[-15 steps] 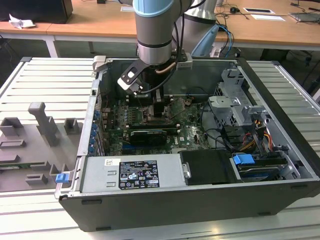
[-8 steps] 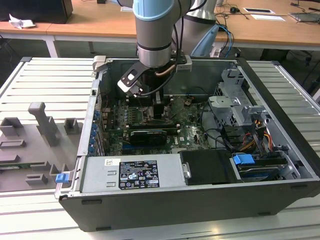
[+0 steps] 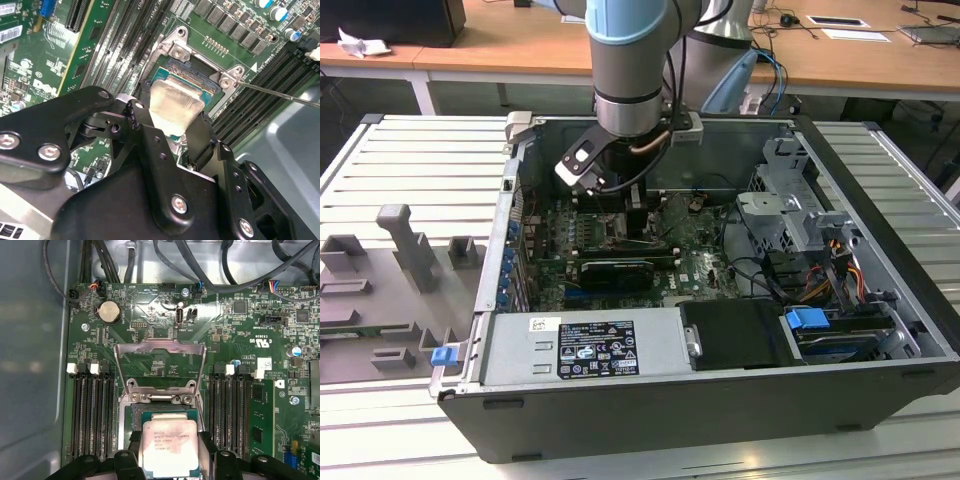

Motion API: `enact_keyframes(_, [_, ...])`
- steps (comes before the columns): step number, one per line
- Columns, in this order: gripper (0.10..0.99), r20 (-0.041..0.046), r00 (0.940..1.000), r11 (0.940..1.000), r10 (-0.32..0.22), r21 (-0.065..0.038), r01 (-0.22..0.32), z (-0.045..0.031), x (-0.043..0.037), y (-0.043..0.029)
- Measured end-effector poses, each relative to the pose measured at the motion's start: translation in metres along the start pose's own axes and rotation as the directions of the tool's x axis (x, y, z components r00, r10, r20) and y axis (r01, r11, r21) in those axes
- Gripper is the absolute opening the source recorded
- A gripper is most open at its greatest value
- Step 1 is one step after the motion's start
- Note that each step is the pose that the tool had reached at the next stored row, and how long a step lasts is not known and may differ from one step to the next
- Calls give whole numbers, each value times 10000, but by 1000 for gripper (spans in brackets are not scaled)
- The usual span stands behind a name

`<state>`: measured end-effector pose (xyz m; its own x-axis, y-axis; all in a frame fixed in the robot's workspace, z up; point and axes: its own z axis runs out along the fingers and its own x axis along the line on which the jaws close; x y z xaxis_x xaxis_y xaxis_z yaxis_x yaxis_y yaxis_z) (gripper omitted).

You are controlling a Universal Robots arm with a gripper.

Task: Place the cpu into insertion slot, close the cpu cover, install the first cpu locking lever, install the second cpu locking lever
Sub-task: 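Place the cpu into insertion slot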

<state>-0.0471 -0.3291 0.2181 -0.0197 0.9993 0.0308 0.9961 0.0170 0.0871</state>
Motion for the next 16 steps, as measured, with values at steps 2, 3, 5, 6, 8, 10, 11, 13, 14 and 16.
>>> enact_keyframes(2, [529,4,10000,10000,49,-2,-49,0,12,-13])
enact_keyframes(3, [529,4,10000,10000,74,-4,-74,3,17,-19])
enact_keyframes(5, [529,20,9998,9998,222,-7,-222,30,33,-30])
enact_keyframes(6, [529,19,9997,9997,229,-5,-229,48,42,-31])
enact_keyframes(8, [529,18,9997,9997,233,6,-233,74,50,-32])
enact_keyframes(10, [529,32,9992,9992,387,4,-387,92,54,-34])
enact_keyframes(11, [529,38,9990,9990,457,1,-457,97,55,-33])
enact_keyframes(13, [529,46,9986,9986,522,4,-522,112,56,-8])
enact_keyframes(14, [529,45,9986,9986,523,4,-523,117,57,0])
enact_keyframes(16, [529,46,9986,9986,526,4,-526,129,61,-2])
